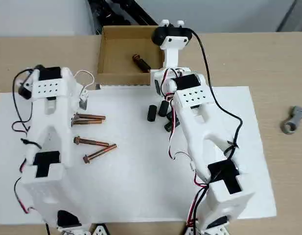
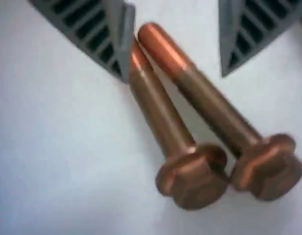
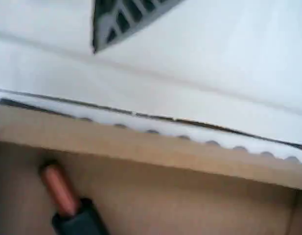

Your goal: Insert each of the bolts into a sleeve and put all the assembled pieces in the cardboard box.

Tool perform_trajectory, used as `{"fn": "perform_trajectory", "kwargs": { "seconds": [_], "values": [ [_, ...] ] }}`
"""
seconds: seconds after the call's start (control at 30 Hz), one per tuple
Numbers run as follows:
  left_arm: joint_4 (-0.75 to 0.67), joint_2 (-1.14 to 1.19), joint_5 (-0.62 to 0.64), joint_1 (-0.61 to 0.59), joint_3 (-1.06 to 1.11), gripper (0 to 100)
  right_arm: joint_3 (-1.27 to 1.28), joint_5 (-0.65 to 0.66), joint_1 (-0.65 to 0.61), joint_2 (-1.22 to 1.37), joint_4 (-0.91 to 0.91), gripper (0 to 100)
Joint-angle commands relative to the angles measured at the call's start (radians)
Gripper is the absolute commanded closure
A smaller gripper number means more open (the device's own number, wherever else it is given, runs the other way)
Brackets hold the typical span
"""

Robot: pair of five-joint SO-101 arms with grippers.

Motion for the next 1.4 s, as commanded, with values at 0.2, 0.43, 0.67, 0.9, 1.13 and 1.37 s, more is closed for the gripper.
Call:
{"fn": "perform_trajectory", "kwargs": {
  "seconds": [0.2,0.43,0.67,0.9,1.13,1.37],
  "values": [
    [-0.091,0.135,0.008,-0.015,-0.004,89,-0.008,-0.006,-0.004,-0.067,0.007,83.8],
    [-0.094,0.150,0.006,-0.017,-0.005,91,-0.008,-0.006,-0.004,-0.067,0.007,83.9],
    [-0.109,0.150,0.003,-0.017,-0.005,92,-0.008,-0.006,-0.005,-0.067,0.007,84.0],
    [-0.104,0.150,-0.104,-0.012,-0.082,99,-0.008,-0.006,-0.007,-0.067,0.007,84.0],
    [-0.046,0.150,-0.117,-0.011,-0.182,100,-0.008,-0.009,-0.007,-0.088,0.025,84.0],
    [0.049,0.149,-0.207,-0.014,-0.341,100,-0.008,-0.227,-0.016,-0.213,0.142,84.0]
  ]
}}
